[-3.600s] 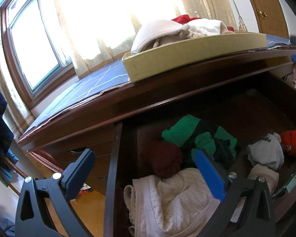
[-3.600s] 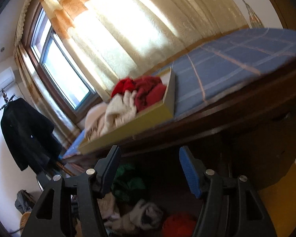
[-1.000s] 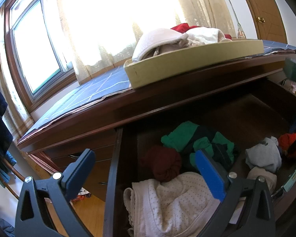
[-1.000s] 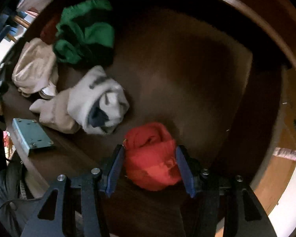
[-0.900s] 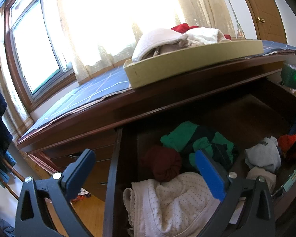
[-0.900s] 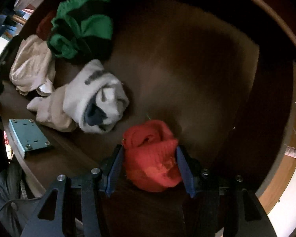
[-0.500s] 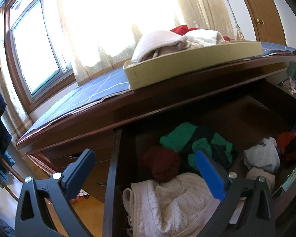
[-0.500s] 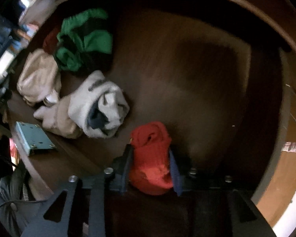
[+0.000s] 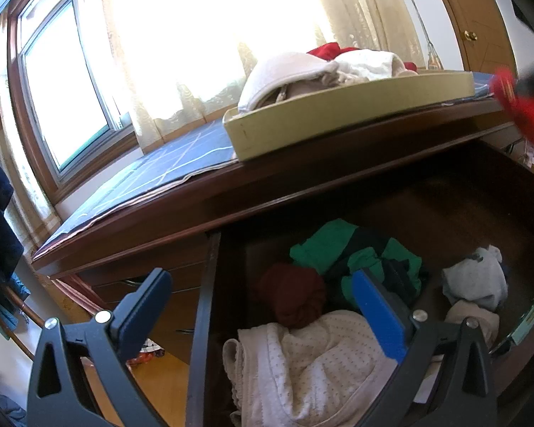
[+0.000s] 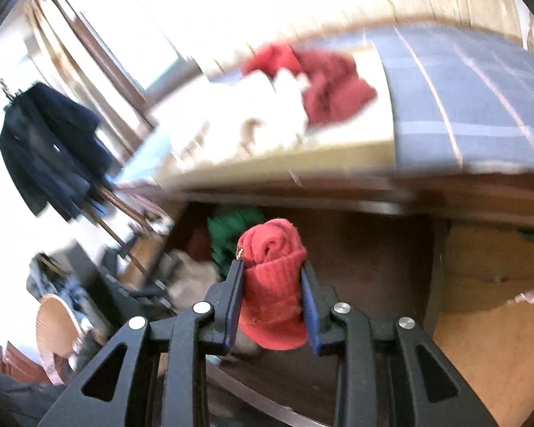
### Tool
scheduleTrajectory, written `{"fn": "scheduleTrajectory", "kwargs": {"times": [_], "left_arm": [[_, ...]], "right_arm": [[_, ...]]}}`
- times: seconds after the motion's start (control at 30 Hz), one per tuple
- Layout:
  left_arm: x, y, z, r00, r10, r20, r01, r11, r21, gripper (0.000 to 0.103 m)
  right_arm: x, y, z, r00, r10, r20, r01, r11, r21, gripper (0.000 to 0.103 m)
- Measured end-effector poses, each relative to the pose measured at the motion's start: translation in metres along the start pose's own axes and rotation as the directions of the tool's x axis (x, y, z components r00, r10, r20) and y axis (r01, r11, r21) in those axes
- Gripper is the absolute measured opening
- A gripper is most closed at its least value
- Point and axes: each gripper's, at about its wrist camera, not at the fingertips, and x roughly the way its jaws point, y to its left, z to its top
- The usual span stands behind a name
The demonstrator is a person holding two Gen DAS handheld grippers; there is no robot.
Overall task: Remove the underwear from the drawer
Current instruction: 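Lift the red underwear to the tray and open the right gripper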
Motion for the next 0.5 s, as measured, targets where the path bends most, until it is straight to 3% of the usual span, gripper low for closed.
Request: {"fn": "scheduleTrajectory", "kwargs": {"times": [0.2,0.37,0.5], "left_arm": [[0.000,0.000,-0.001,1.000,0.002,0.002,-0.002,1.000,0.000,0.103],[0.000,0.000,-0.001,1.000,0.002,0.002,-0.002,1.000,0.000,0.103],[0.000,0.000,-0.001,1.000,0.003,0.002,-0.003,1.000,0.001,0.103]], "right_arm": [[-0.034,0.014,0.037,0.978,-0.036,0.205,0.038,0.999,-0.003,0.033],[-0.020,0.024,0.058,0.947,-0.144,0.286,0.157,0.987,-0.021,0.033],[0.013,0.020,0.070,0.925,-0.254,0.282,0.283,0.957,-0.065,0.033]]}}
